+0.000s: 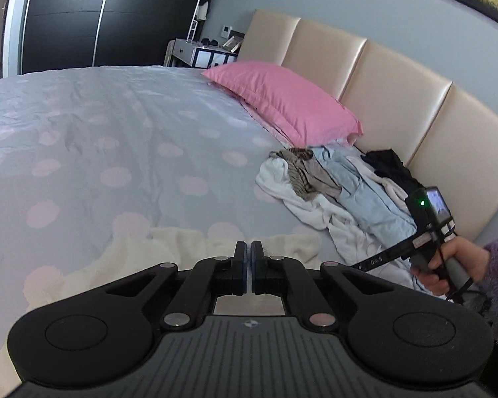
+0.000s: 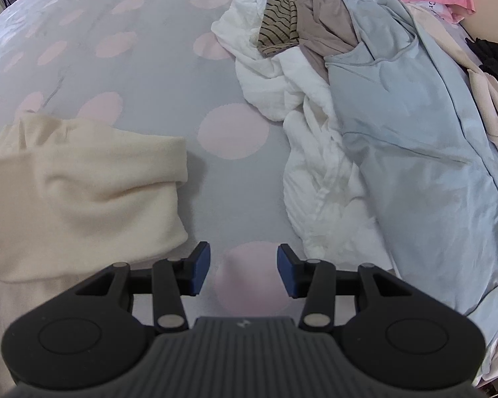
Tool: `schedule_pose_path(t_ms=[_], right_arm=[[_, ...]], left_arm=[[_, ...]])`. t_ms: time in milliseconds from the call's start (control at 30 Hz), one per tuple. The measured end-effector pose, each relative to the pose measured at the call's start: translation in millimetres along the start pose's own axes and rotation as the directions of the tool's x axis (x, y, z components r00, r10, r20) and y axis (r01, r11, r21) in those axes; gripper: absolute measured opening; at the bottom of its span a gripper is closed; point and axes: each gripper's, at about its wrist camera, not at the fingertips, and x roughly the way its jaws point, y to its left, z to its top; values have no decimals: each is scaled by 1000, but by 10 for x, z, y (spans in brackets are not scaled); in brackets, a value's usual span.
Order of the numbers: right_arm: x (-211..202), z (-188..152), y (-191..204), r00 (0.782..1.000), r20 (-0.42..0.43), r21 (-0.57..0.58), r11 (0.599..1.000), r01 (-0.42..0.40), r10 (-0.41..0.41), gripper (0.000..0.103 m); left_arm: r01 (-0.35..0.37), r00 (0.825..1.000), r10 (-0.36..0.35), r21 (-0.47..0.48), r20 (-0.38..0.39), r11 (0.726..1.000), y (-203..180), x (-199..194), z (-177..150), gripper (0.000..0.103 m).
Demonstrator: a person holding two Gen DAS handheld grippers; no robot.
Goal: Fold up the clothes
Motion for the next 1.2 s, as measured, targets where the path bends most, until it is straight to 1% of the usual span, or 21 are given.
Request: schedule_pose_path(t_ms=[233, 333, 467, 567, 733, 800, 867, 933, 967, 1033, 1133, 1200], right_arm=[[-14, 66, 128, 1000, 17, -10, 1000, -6, 6, 48], [-25, 96, 209, 1000, 23, -22, 1000, -16, 16, 48], [-29, 130, 327, 998, 44, -43, 998, -43, 44, 48], [-31, 174, 400, 993, 63, -32, 995, -94, 95, 47], [9, 338, 495, 978, 93, 32, 981, -192, 189, 47], [33, 414, 557, 973, 104, 51, 975, -214, 208, 47], [71, 508, 623, 971, 112, 62, 974, -219, 211, 47], [125, 601, 673, 974, 105, 80, 975, -207, 199, 47], [149, 643, 689, 975, 99, 93, 974, -208, 199, 47], [194, 725, 705, 976, 88, 120, 971, -208, 198, 47], [230, 814, 729, 976, 87, 143, 967, -212, 201, 47], [250, 849, 746, 977, 88, 145, 967, -208, 196, 47]], left_arm=[[-102, 993, 107, -95, 46, 990, 416, -372, 148, 0], [-172, 985, 174, -129, 6, 977, 678, -368, 102, 0], [-256, 966, 246, -167, -80, 952, 996, -247, -53, 0], [-277, 958, 258, -172, -126, 945, 1116, -152, -161, 0], [-285, 954, 261, -170, -148, 943, 1153, -148, -194, 0], [-306, 946, 277, -180, -167, 935, 1176, -136, -190, 0], [-347, 931, 314, -179, -189, 921, 1218, -94, -205, 0], [-381, 916, 348, -167, -198, 909, 1266, -48, -239, 0], [-390, 912, 356, -165, -202, 906, 1285, -23, -255, 0], [-393, 912, 359, -164, -200, 905, 1330, 36, -279, 1], [-392, 916, 368, -163, -164, 905, 1396, 109, -282, 2], [-395, 916, 372, -184, -149, 900, 1452, 135, -279, 8]])
